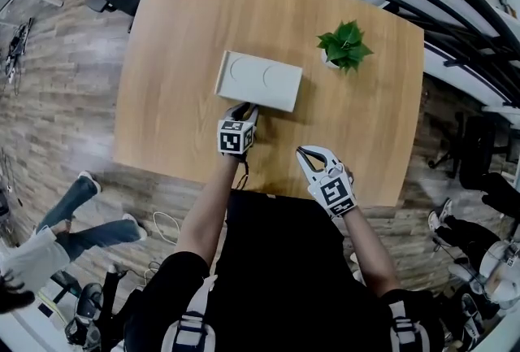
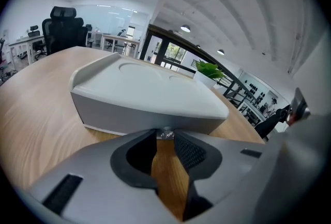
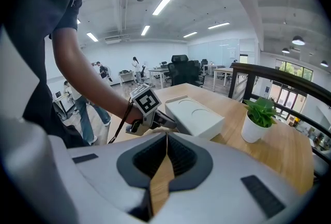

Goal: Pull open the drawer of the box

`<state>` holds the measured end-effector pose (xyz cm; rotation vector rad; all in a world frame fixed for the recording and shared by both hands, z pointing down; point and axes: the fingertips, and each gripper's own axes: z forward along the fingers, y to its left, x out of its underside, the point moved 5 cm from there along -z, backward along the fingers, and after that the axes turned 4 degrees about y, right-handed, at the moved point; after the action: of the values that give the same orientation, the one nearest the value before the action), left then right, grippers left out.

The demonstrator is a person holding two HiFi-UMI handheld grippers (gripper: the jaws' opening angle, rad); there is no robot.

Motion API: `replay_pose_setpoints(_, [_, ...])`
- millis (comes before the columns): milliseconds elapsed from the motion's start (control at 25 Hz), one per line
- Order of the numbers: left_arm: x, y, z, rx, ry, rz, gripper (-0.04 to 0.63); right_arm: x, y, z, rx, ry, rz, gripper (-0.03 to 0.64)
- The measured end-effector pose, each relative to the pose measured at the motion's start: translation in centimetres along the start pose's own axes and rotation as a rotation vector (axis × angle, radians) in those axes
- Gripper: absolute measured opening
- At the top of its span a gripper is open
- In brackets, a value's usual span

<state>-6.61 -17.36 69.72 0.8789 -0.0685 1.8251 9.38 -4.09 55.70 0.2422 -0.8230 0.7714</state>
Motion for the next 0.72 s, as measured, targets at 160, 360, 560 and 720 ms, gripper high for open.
replay_pose_setpoints(160, [0.15,-0.18,0.05,0.008,0.01,-0.006,0.121,0.04,0.12,-0.04,0.001,0.0,0.001,0.025])
replay_pose_setpoints(360, [0.11,-0.37,0.33,-0.01,-0.014,-0.046,0.121,-0.02,-0.01,0.01,0.004,-0.004,-0.002,0.025])
replay_pose_setpoints(560, [0.16,-0.28,0.24,-0.019,-0.018,-0.065,0.1,0.15,0.02,-0.24,0.008,0.002,0.001,0.025])
replay_pose_setpoints(720, [0.14,-0.28,0.33,-0.014,-0.02,-0.075,0.094,0.32,-0.04,-0.3,0.01,0.003,0.005,0.025])
